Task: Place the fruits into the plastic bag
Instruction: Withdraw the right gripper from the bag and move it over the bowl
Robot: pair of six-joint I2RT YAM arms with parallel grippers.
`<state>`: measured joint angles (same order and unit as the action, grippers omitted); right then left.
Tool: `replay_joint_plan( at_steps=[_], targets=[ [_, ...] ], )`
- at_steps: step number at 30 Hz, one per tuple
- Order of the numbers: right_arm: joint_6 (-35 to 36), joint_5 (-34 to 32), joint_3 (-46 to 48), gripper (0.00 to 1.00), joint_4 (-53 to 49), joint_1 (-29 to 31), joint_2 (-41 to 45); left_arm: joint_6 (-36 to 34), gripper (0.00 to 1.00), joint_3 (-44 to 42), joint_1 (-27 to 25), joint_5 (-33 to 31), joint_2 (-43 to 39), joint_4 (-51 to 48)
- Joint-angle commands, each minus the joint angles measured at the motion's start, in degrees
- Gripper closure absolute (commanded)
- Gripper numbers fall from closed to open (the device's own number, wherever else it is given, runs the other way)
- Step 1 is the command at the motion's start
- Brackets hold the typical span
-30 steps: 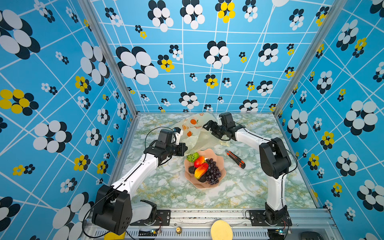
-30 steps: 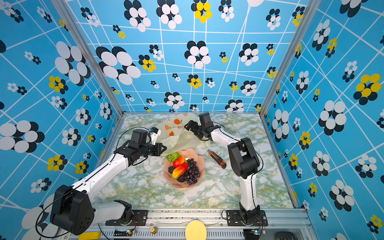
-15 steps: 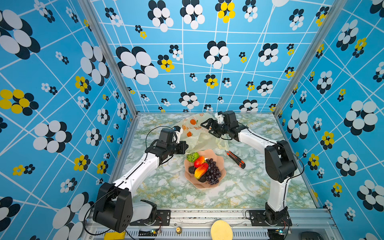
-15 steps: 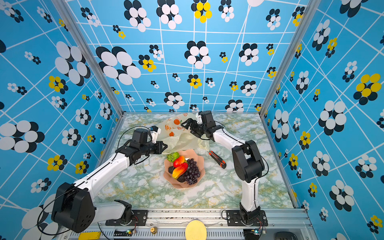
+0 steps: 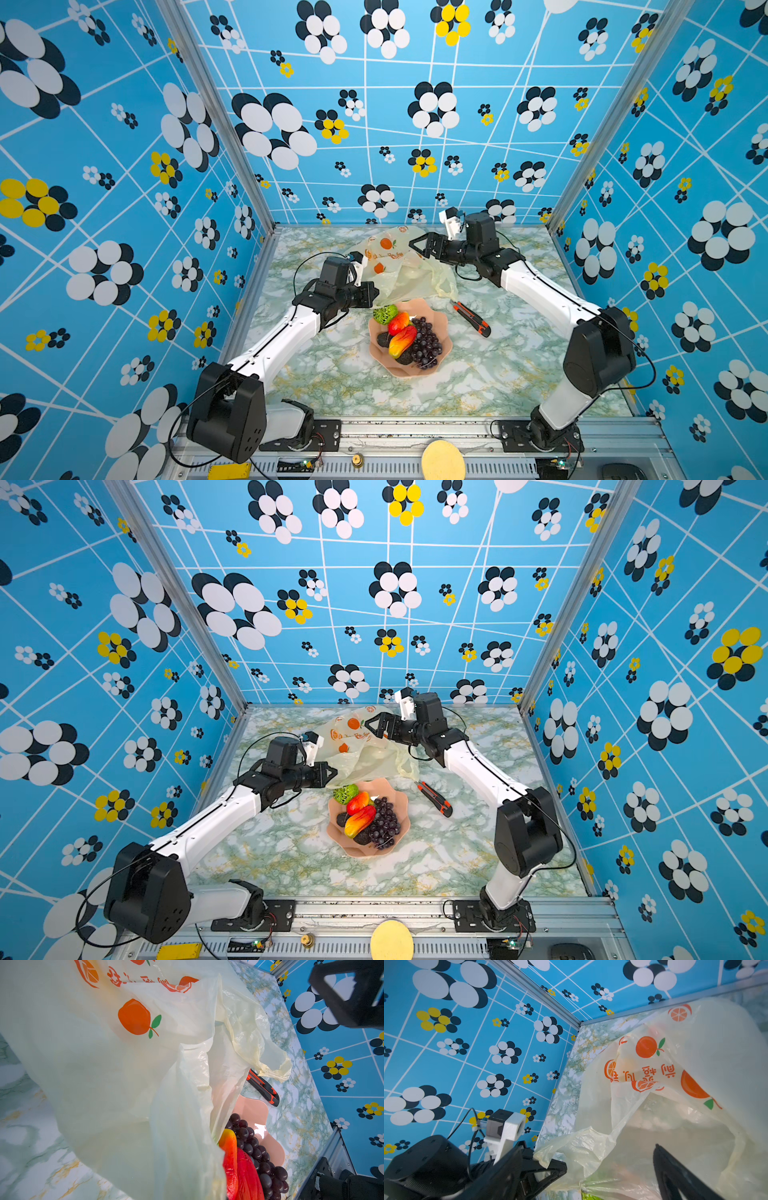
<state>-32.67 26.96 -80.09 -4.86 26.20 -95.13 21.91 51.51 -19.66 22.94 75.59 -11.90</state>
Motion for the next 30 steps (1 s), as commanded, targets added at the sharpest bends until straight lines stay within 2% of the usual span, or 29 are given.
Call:
replay_joint_plan(
  at_steps=[1, 4, 7, 11, 13, 15, 18, 23, 30],
  targets=[
    [13.2, -7.5, 4.0, 0.01, -5.6, 1.6, 5.9, 0.3, 1.00, 1.7, -0.5, 0.5, 0.4, 0.5],
    [20.3, -12.7, 7.6, 0.01, -6.4, 3.8, 10.4, 0.1, 1.00, 1.6, -0.5, 0.5, 0.2, 0.2],
    [28.7, -13.0, 11.9, 0.01, -5.2, 5.9, 13.8, 0.0, 1.00, 1.5, -0.6, 0.4, -0.2, 0.0],
    [43.4, -9.1, 24.1, 0.01, 5.1, 9.3, 20.0, -0.1, 1.00, 1.2, -0.6, 0.2, -0.7, 0.0],
    [52.5, -4.3, 30.4, 0.01, 9.1, 10.4, 22.8, -0.2, 1.00, 0.9, -0.7, 0.1, -0.9, 0.1],
    [59.1, -4.0, 34.0, 0.01, 9.6, 11.8, 24.7, -0.2, 1.00, 0.6, -0.6, 0.1, -1.2, 0.0],
    [65.8, -5.1, 34.2, 0.01, 4.4, 13.5, 25.4, -0.2, 1.00, 0.3, -0.6, -0.1, -1.2, 0.1],
    [73.3, -6.8, 34.2, 0.01, -1.2, 15.2, 25.4, -0.1, 1.00, 0.2, -0.7, -0.3, -1.0, 0.3],
    [74.7, -6.8, 33.9, 0.08, -2.3, 15.5, 23.7, 0.1, 1.00, 0.6, -0.7, -0.3, -0.5, 0.5]
  ],
)
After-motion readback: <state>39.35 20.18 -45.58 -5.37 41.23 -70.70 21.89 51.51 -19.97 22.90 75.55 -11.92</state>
